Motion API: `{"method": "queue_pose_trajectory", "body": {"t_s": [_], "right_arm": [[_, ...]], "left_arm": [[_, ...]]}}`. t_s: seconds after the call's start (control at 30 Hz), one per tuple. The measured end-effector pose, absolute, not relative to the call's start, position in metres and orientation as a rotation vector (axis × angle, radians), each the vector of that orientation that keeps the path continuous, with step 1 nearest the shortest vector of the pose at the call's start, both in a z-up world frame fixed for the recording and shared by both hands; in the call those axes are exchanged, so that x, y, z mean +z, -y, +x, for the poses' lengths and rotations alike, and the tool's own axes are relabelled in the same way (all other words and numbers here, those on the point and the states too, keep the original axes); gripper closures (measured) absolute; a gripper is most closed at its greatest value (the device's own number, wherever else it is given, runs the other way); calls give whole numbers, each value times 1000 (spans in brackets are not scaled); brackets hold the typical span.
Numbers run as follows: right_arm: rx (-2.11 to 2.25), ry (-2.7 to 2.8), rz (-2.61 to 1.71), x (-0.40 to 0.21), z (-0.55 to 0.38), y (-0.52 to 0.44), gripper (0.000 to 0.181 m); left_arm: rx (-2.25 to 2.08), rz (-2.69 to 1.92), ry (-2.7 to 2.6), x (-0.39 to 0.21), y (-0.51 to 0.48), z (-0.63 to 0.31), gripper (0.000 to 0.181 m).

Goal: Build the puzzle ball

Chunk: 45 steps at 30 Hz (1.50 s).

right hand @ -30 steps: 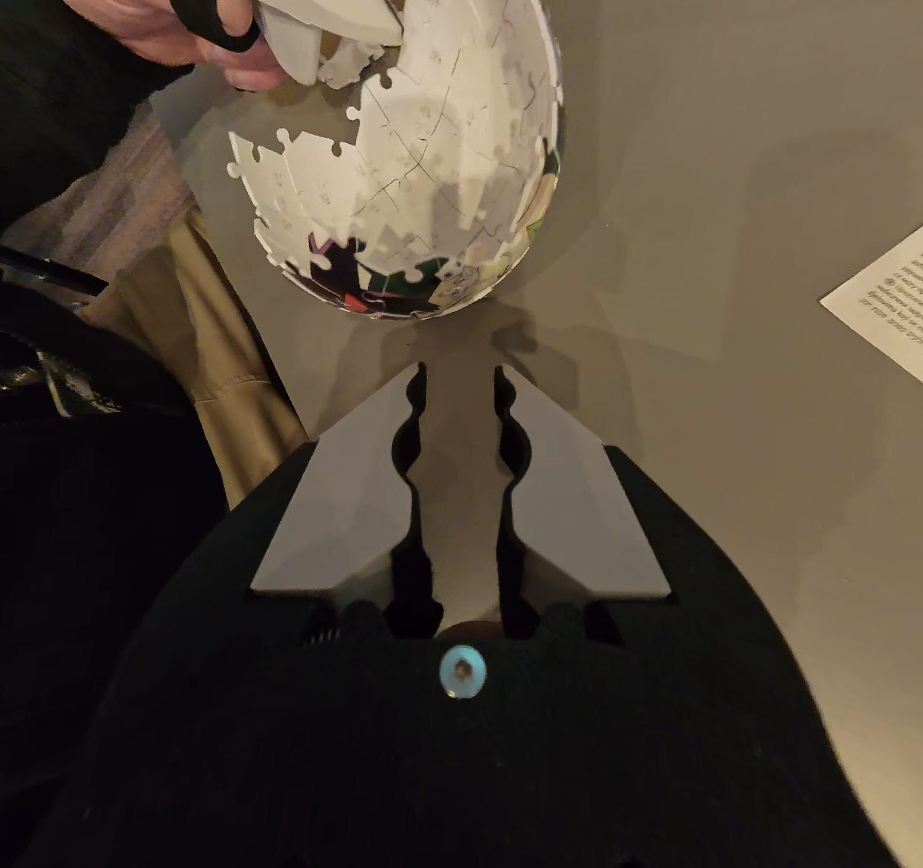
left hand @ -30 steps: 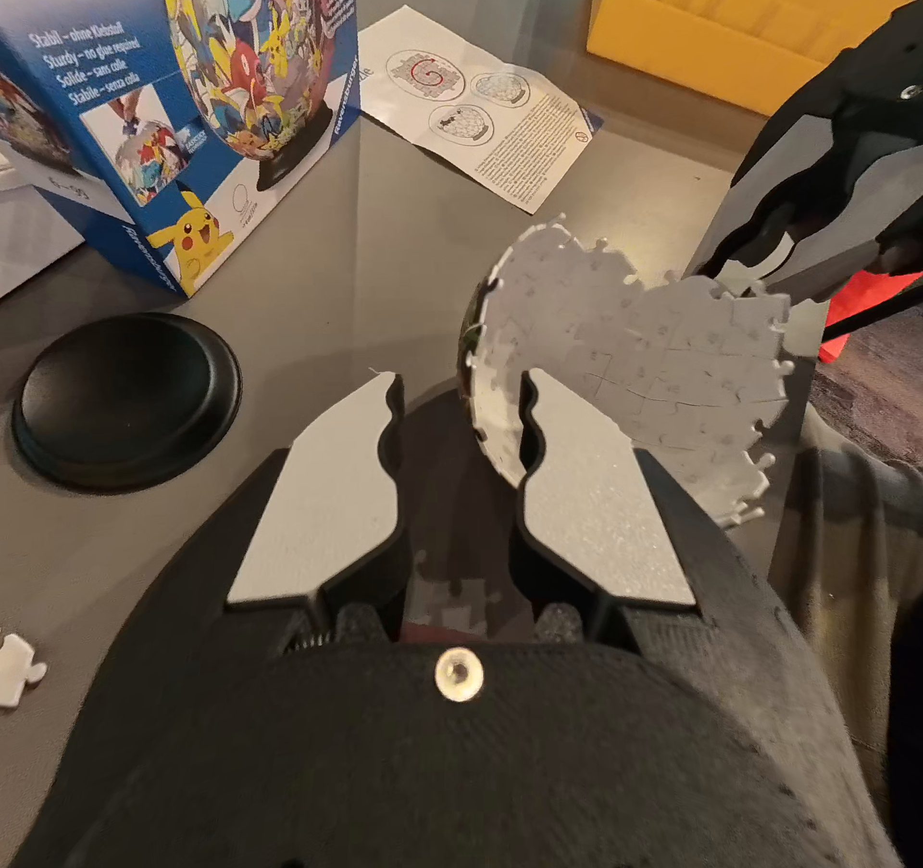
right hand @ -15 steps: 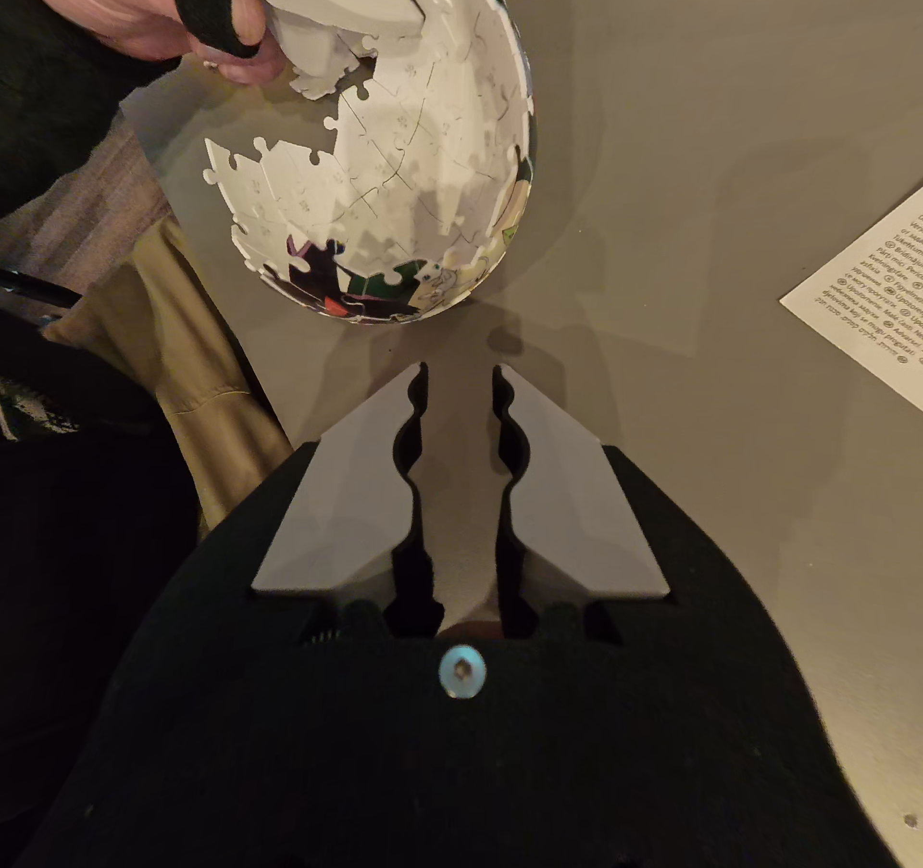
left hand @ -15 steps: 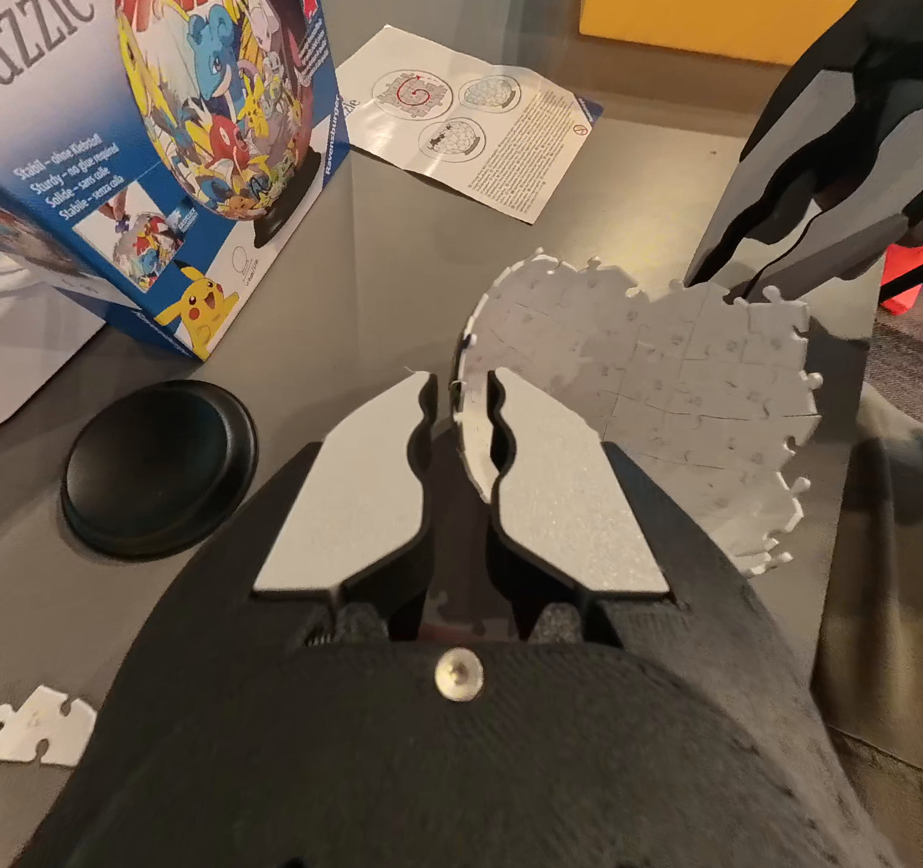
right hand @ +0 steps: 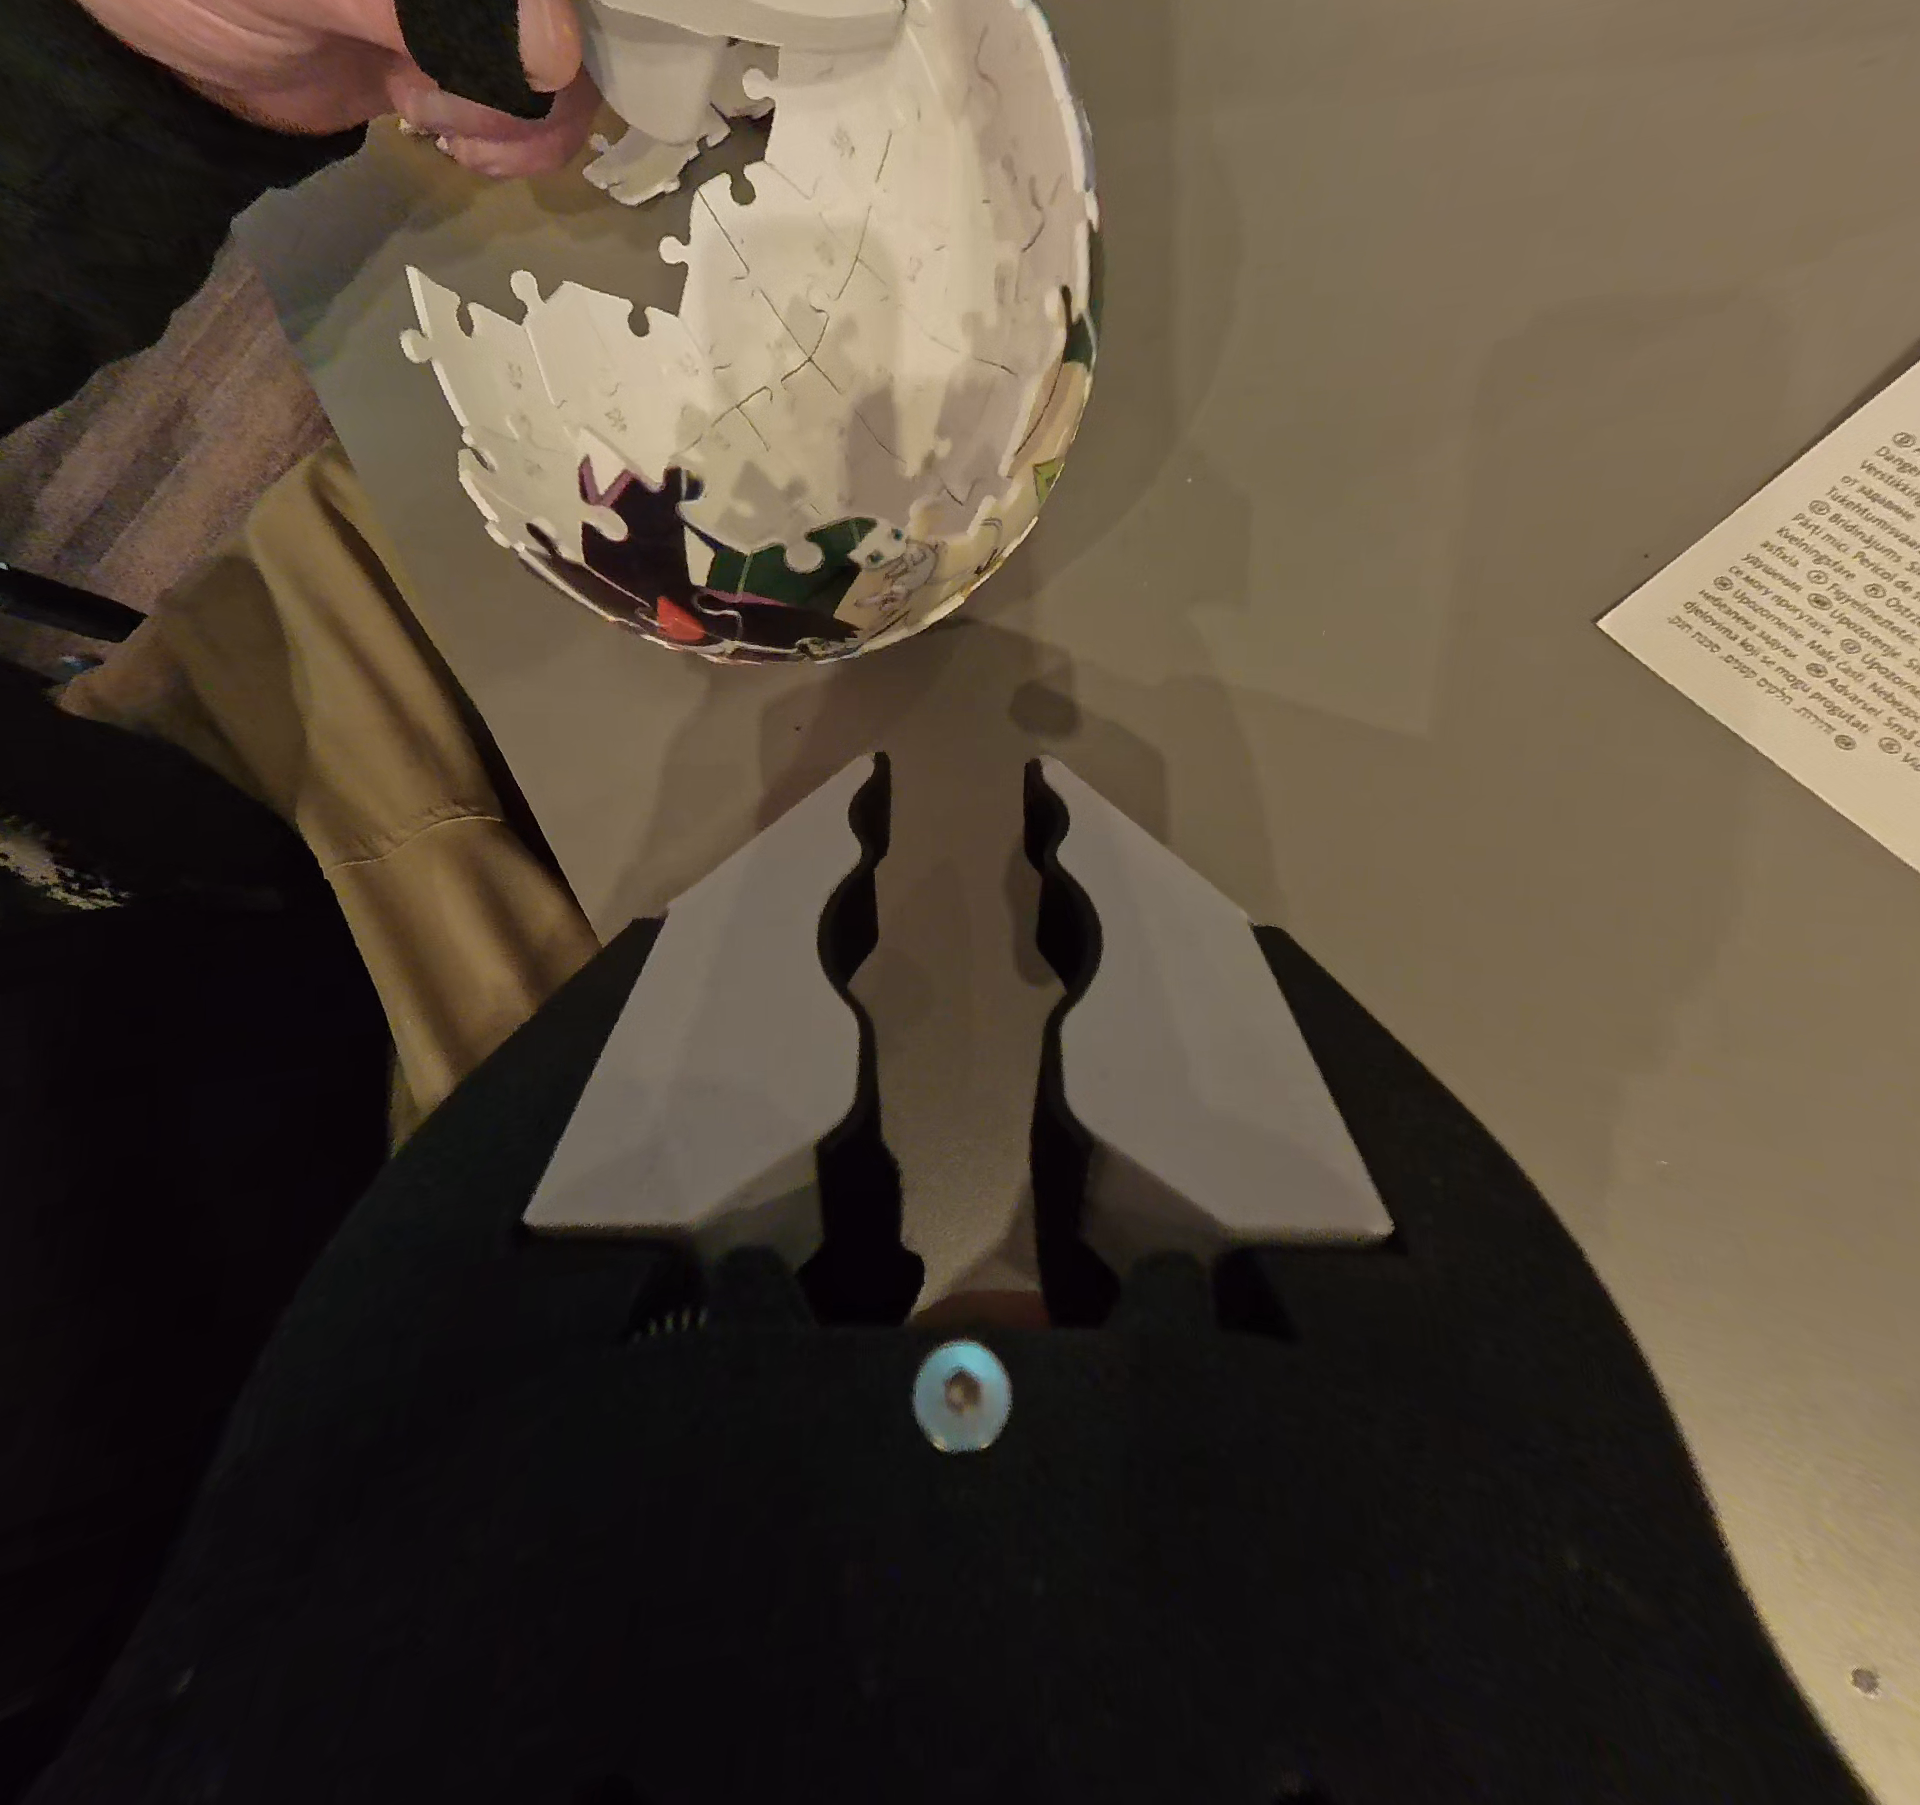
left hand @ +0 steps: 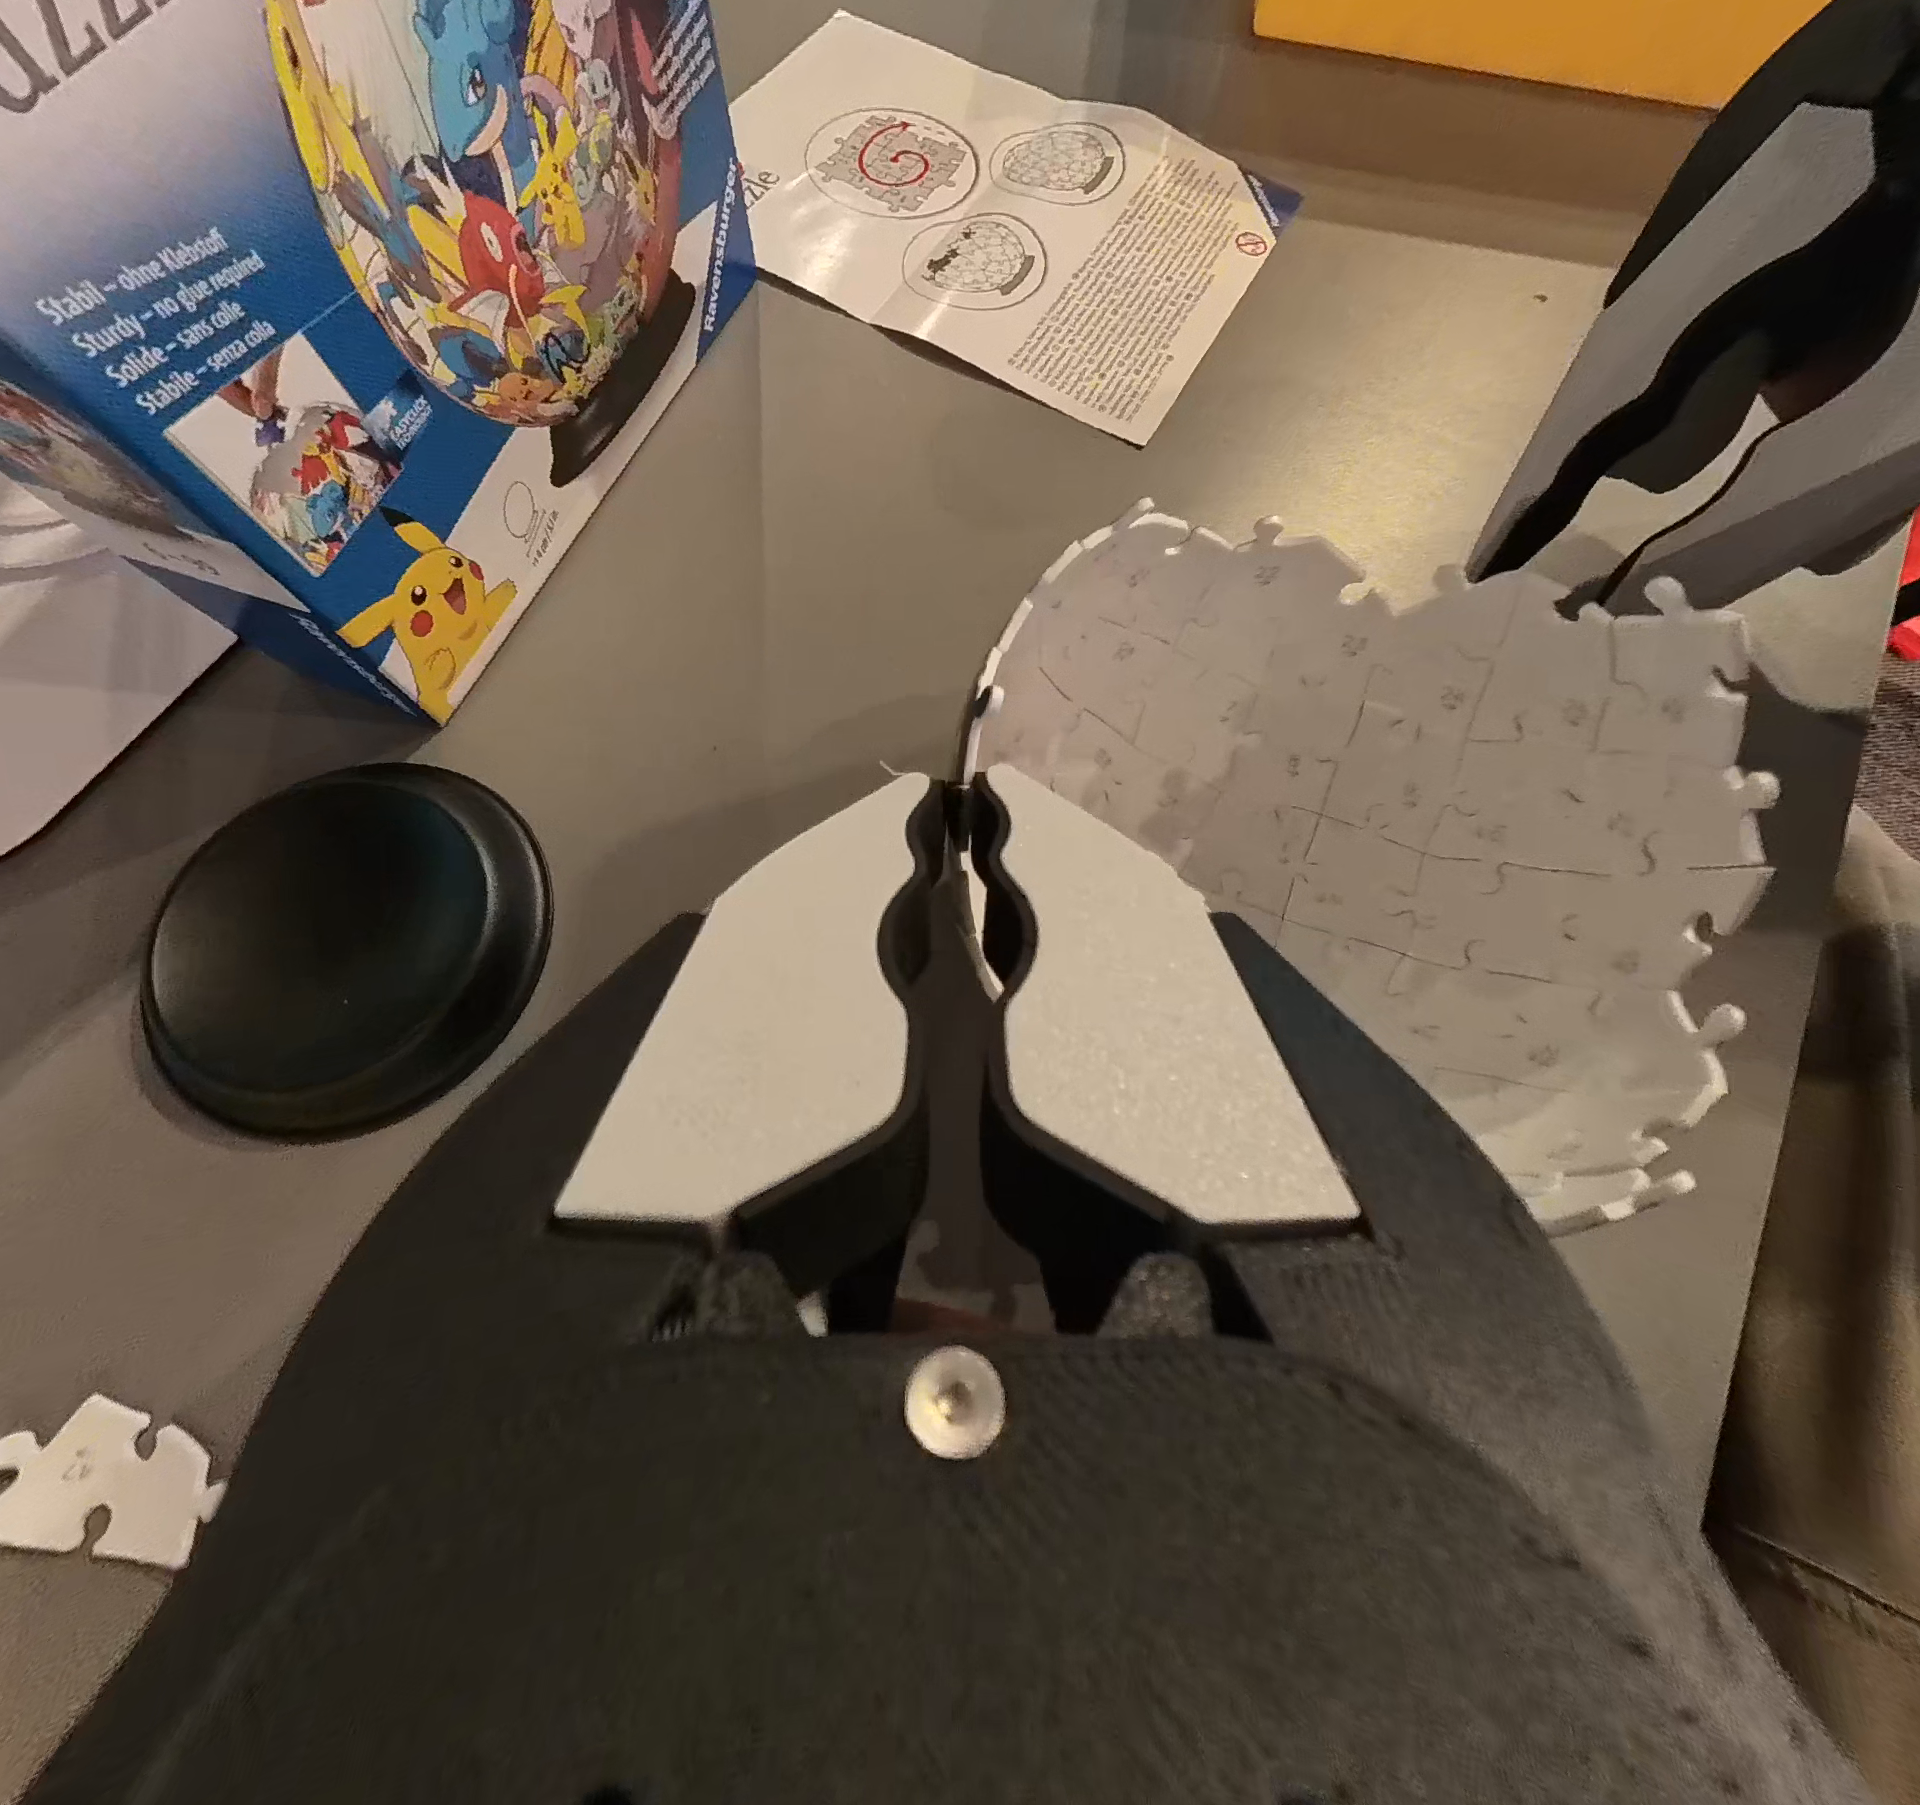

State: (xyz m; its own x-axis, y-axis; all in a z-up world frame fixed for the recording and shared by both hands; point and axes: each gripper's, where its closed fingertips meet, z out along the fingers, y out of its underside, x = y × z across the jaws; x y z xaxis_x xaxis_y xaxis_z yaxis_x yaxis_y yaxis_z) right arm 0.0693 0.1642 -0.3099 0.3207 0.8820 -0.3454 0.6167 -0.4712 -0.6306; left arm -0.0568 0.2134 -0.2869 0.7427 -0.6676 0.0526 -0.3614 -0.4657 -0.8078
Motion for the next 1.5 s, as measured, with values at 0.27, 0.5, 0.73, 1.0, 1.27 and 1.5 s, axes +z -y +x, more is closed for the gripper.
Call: {"method": "queue_pose_trajectory", "body": {"t_s": [0.27, 0.5, 0.73, 1.0, 1.27, 1.5], "right_arm": [[922, 1282, -2201, -304, 77, -175, 156], [880, 1242, -2174, -295, 78, -185, 155], [814, 1193, -2115, -278, 74, -198, 155], [818, 1143, -2104, -278, 80, -204, 155], [814, 1146, -2107, -288, 76, -204, 156], [798, 1136, -2107, -291, 76, -207, 157]], "left_arm": [[-476, -2120, -762, -288, -215, -57, 177], [-475, -2127, -777, -288, -214, -54, 175], [-491, -2126, -825, -283, -208, -55, 157], [-387, -2064, -822, -228, -200, -124, 131], [-222, -2141, -690, -214, -181, -209, 132], [-224, -2325, -625, -260, -168, -218, 132]]}}
